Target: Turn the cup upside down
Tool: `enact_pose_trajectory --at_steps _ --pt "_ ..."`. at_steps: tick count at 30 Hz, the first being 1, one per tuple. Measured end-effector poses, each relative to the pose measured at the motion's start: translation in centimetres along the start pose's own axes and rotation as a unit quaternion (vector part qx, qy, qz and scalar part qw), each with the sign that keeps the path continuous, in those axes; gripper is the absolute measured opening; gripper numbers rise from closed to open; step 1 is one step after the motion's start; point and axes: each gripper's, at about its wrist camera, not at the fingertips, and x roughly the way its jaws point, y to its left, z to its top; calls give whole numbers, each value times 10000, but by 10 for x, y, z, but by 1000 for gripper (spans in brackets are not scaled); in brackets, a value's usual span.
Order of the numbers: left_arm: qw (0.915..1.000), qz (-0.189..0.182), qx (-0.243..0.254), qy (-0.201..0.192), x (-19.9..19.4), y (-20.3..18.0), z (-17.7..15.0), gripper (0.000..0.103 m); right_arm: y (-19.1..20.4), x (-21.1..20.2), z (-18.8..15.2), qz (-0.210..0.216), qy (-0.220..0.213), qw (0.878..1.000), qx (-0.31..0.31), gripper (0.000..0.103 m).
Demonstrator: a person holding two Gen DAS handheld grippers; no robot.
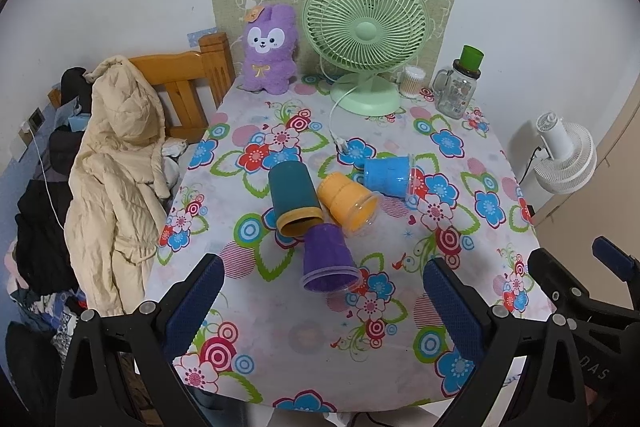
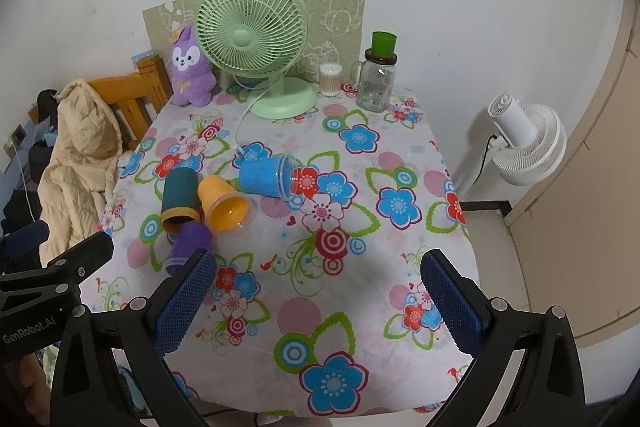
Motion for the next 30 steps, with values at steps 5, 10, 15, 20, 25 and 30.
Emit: enact_pose_trajectory --at_steps 5,10,15,20,25,30 --pt "10000 31 -7 24 2 0 0 101 -1 2 2 34 -2 10000 24 103" --pt "9999 39 -55 112 13 4 4 101 -1 7 4 43 40 10000 28 103" --pt "9995 131 -97 256 30 5 10 101 0 22 11 117 173 9998 5 103" --pt "9983 128 -117 556 58 5 12 101 3 45 17 163 365 9992 -28 103" --pt "9960 140 -207 858 89 4 13 100 9 73 23 186 512 9985 -106 103" --pt "9935 191 -236 1100 121 5 12 100 13 102 27 198 645 9976 -170 103"
